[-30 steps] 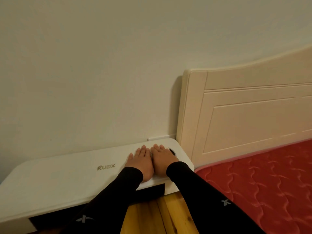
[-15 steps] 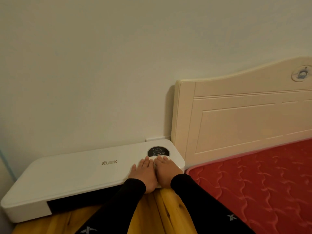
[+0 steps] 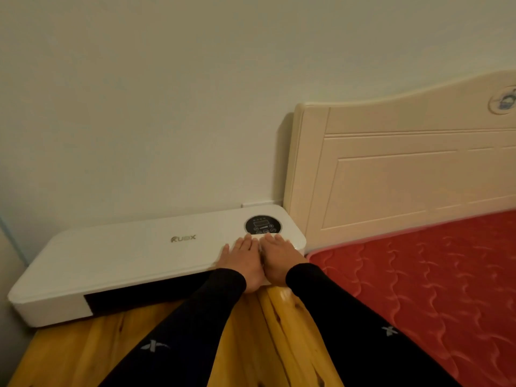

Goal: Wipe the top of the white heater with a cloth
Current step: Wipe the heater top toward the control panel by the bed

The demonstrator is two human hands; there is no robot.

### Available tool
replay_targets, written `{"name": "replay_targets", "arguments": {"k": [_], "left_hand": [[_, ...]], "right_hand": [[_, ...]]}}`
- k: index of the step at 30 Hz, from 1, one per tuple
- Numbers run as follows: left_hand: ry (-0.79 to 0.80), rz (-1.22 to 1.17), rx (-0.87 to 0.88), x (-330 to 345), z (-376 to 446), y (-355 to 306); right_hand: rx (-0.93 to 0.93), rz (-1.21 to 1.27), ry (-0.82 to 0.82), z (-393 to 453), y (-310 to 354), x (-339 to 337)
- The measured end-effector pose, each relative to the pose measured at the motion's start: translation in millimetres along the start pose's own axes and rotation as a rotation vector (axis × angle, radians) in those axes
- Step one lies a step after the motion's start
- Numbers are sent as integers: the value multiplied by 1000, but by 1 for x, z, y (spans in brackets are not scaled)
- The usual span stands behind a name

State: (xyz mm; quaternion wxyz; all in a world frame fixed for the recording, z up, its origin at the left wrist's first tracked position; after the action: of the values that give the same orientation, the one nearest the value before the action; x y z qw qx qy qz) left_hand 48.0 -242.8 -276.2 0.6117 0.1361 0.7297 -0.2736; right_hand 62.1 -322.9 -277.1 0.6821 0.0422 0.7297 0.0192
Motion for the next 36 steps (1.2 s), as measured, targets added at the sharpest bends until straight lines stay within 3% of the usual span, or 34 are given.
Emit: {"name": "replay_targets", "arguments": {"k": [20,36], "left_hand": [[-39,39,5,3,15,14],[19,11,-51,-8,76,44]], "right_hand": [[27,-33,-18,18,3,0],[-2,-76,6,88,0,-1]]}}
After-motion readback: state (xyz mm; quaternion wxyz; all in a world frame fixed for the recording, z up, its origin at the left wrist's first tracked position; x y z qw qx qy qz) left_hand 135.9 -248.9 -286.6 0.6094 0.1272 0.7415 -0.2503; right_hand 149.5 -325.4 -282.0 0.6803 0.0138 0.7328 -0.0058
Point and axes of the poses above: each hand's wrist, its own z-axis towards the middle knuckle, its own x-axis out of the palm, y = z × x, the point moved 8 cm from there along z, towards the middle knuckle, and after that the axes turned 15 degrees about x, right-handed, at the moved point
